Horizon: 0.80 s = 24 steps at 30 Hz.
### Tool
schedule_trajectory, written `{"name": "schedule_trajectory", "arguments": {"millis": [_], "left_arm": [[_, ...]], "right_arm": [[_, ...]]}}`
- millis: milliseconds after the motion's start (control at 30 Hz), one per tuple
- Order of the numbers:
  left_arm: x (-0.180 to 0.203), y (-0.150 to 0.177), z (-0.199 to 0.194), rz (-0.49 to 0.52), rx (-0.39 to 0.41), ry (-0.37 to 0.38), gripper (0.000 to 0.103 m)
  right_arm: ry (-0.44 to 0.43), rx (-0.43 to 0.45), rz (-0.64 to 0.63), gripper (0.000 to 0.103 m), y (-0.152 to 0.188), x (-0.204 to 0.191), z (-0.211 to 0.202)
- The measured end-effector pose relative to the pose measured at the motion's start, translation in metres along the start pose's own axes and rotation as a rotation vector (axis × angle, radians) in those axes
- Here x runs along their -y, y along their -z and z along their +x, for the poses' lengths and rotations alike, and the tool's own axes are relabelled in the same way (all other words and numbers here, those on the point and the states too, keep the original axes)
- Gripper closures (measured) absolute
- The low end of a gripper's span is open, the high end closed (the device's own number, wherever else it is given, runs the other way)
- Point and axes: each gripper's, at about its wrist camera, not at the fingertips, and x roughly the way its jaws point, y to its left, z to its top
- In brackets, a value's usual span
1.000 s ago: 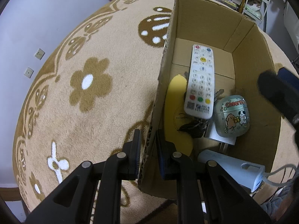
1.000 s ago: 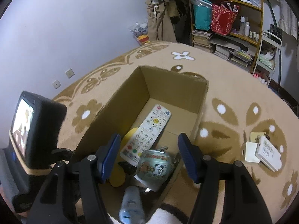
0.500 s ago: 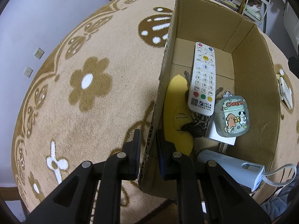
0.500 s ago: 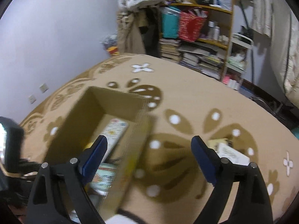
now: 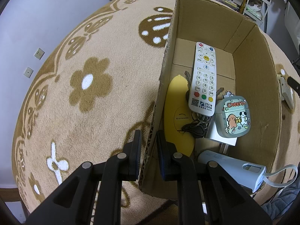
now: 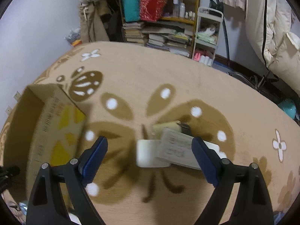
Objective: Organize rigid objects
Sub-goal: 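Move the right gripper to the white Midea remote and grasp it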
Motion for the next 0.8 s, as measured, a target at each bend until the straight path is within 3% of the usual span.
{"name": "schedule_trajectory", "arguments": {"millis": [300,533,800], "left_arm": [[0.0,0.0,0.0,0.003,0.0,-0.003,0.087],[0.003,0.0,0.0,0.007,-0.001,-0.008,0.087],[0.003,0.0,0.001,0.01,-0.002,-0.01,0.087]], "right_arm": [[0.023,-0.1,0.031,0.007,0.01,0.027,0.023],[0.091,-0.16,0.05,0.007,0.017,0.049,0.042],[0.085,-0.096,0.057,0.007,0.013,0.067,0.054]]}}
